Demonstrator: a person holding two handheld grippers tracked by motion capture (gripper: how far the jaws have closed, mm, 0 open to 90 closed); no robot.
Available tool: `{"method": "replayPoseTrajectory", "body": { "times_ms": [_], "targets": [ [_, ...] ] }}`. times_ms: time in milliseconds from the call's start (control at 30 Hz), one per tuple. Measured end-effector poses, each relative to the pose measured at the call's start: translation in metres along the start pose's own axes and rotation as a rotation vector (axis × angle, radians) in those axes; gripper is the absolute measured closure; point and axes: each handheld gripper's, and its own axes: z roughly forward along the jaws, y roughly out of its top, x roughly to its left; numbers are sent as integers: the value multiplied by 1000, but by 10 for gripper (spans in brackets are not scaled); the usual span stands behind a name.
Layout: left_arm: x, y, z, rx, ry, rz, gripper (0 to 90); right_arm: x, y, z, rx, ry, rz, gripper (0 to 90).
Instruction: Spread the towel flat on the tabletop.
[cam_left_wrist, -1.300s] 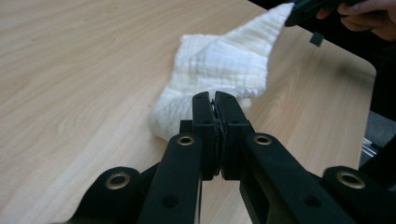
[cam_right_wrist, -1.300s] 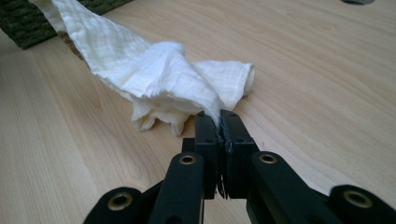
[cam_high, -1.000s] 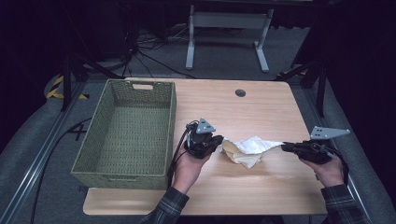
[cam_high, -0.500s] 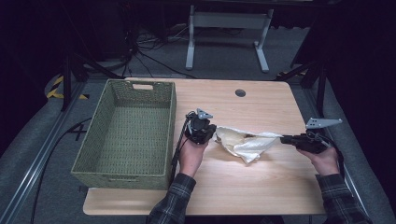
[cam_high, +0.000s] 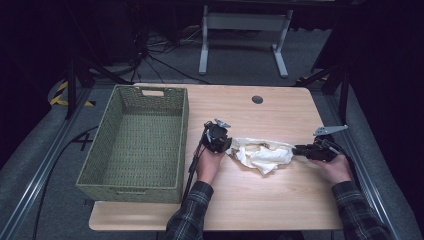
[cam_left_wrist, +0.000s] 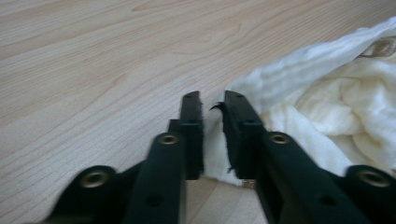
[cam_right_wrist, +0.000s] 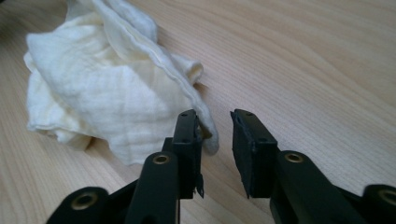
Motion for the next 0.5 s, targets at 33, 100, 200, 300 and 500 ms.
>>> {"method": "replayPoseTrajectory", "body": {
  "times_ms": [33,100,200,300,500],
  "targets": [
    [-1,0,-3,-3,-1,-2,699,0,0,0,0,0,0,705],
    [-5,1,-12,-20,-13,10,645,3,1,-7,-32,-8,5,663],
    [-12,2,-25,-30,-32,45,594,10,3,-19,-68,-18,-8,639],
    [-19,1,-35,-40,-51,59,589,20,5,-29,-98,-29,-33,618],
    [-32,-8,-40,-19,-136,115,610,41,6,-35,-113,17,-65,639]
  ]
}}
